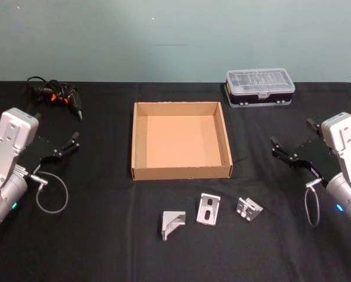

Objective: Use one hand to pick up the angle iron from the table and place it into the box.

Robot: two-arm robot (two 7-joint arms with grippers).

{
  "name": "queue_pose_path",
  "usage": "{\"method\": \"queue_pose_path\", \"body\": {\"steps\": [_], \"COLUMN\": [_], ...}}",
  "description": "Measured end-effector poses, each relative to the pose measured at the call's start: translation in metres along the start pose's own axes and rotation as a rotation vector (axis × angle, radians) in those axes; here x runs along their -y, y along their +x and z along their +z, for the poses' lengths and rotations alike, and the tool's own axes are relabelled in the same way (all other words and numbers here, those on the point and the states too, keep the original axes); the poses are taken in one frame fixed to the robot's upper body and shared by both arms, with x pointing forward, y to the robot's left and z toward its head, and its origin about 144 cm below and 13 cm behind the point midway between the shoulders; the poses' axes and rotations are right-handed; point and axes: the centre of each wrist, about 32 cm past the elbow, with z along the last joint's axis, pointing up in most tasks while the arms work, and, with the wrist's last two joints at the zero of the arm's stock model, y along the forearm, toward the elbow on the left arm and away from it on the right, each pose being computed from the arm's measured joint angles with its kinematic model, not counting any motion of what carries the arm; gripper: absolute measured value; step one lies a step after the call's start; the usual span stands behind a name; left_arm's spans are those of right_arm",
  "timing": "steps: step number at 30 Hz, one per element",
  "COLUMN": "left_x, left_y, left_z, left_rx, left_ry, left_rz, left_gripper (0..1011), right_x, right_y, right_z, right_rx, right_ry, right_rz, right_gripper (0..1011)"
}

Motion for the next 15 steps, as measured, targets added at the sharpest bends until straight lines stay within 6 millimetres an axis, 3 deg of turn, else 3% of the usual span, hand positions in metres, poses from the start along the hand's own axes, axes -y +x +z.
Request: {"method": "queue_pose_path", "body": {"steps": [15], "left_x": [0.0000], "left_y": [0.0000], "left_z": [0.0000], "left_rx": [0.000], "left_ry": [0.000], "left_rz": [0.000], "left_gripper": [1011], "right_x": [0.0000], "right_y": [0.0000], "right_z": [0.0000], "right_rx": [0.000], "right_ry": [0.000], "right_rz": [0.000], "right_gripper": [1002]}}
